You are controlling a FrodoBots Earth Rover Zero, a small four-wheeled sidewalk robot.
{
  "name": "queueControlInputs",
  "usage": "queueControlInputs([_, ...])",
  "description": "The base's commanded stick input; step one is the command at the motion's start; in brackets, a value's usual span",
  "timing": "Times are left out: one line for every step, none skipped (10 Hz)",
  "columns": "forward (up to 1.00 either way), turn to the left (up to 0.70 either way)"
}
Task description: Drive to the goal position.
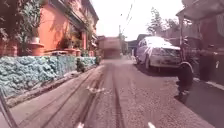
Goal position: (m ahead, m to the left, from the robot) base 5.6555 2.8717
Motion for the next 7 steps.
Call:
queueControlInputs([0.00,0.00])
queueControlInputs([0.00,0.00])
queueControlInputs([0.12,0.00])
queueControlInputs([0.64,0.00])
queueControlInputs([0.89,0.00])
queueControlInputs([1.00,0.00])
queueControlInputs([1.00,0.00])
